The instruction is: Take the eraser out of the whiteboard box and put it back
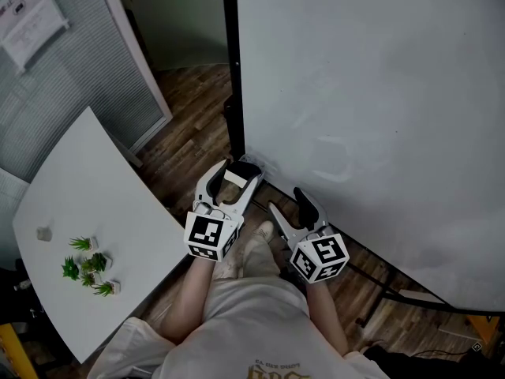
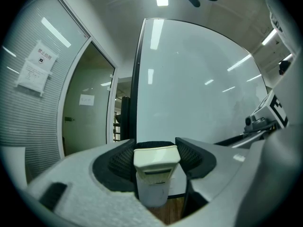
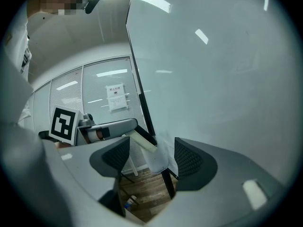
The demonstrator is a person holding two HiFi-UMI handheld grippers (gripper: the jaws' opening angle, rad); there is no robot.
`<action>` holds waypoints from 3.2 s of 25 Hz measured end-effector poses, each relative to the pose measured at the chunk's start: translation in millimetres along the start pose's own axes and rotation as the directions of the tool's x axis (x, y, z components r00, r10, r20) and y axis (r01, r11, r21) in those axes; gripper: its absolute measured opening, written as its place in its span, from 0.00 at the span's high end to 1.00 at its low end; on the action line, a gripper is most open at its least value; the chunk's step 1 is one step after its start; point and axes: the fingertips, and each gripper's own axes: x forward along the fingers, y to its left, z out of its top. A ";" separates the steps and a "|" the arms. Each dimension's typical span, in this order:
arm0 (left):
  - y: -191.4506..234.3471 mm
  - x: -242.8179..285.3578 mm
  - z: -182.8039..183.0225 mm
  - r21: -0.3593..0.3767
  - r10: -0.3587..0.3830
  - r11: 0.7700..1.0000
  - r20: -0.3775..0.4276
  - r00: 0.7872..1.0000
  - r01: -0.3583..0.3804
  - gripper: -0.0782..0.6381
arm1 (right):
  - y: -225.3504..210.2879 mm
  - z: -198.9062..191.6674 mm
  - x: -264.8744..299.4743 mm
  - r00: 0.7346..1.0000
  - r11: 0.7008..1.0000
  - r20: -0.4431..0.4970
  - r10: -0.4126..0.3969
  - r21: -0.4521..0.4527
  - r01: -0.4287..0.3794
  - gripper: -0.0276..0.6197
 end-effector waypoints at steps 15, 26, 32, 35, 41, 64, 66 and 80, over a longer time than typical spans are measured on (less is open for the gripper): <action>2.1 11.7 -13.5 -0.006 -0.017 1.000 -0.030 0.999 0.017 0.52 | 1.1 -2.3 8.3 1.000 1.000 -0.012 0.005 -0.003 -0.005 0.50; 1.1 16.7 -19.2 -0.010 -0.029 1.000 -0.048 0.998 0.028 0.52 | 4.9 -1.4 10.8 1.000 1.000 -0.014 0.014 -0.004 -0.014 0.50; 2.1 20.5 -29.4 -0.009 -0.035 0.999 -0.071 0.997 0.034 0.52 | 3.2 -4.1 12.1 1.000 1.000 -0.017 0.012 0.002 -0.012 0.50; 1.5 24.7 -30.6 -0.004 -0.042 0.999 -0.072 0.997 0.042 0.52 | 0.4 -2.6 12.1 1.000 1.000 -0.017 0.006 -0.002 -0.006 0.50; 2.7 25.2 -37.2 0.005 -0.041 0.999 -0.095 0.995 0.041 0.52 | 4.7 -4.9 14.5 1.000 1.000 -0.021 0.016 0.006 -0.016 0.50; 2.7 38.7 -54.1 0.014 -0.063 0.998 -0.140 0.988 0.065 0.52 | 1.2 -4.8 19.5 1.000 1.000 -0.030 0.003 0.011 -0.002 0.50; 3.1 39.3 -53.4 0.013 -0.064 0.998 -0.137 0.988 0.066 0.52 | 1.1 -4.6 21.0 1.000 1.000 -0.031 0.003 0.011 -0.002 0.50; 3.9 44.2 -56.3 0.008 -0.049 0.999 -0.132 0.990 0.051 0.51 | -6.5 -4.5 20.5 1.000 1.000 -0.028 -0.002 0.017 0.003 0.50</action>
